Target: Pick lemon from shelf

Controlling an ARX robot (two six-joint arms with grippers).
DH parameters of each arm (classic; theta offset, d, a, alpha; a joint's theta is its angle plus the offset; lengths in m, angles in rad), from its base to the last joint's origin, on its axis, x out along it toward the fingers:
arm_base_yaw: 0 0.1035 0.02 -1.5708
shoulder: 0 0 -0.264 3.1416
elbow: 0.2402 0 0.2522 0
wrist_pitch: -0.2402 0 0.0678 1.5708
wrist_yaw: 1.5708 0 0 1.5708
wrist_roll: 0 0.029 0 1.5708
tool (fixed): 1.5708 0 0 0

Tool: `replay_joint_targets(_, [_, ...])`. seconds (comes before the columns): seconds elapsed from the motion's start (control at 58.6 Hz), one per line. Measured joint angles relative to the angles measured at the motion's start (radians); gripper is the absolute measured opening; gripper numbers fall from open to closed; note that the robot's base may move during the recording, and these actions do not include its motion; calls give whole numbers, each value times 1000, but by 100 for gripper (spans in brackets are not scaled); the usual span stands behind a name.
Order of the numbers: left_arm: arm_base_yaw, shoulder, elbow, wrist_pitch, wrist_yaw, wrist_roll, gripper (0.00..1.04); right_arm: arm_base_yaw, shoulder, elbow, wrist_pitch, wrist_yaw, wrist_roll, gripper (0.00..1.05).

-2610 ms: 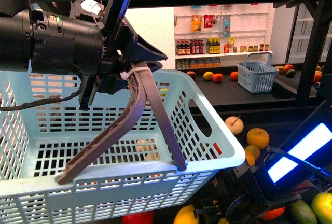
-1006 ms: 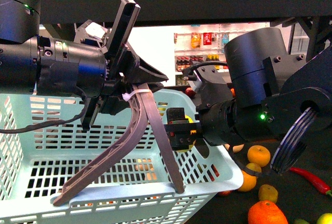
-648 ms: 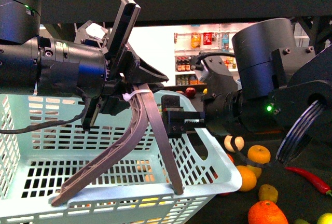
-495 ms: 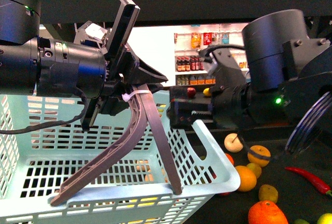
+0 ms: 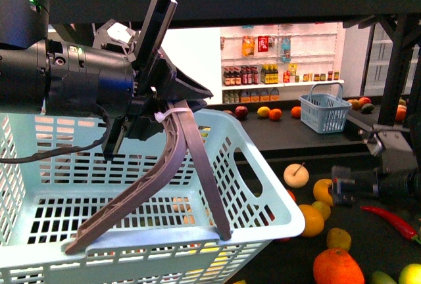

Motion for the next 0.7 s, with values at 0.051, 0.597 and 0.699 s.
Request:
replay_joint_targets(0.051, [0,0,0,0,0,0,11,0,40,-10,6,-6,-23,97])
replay_joint_targets(0.597, [0,0,0,0,0,0,11,202,328,39,-8,-39,-69,97])
replay_joint_targets(0.699, [0,0,0,0,0,0,11,234,365,86,-24,-19,-69,97])
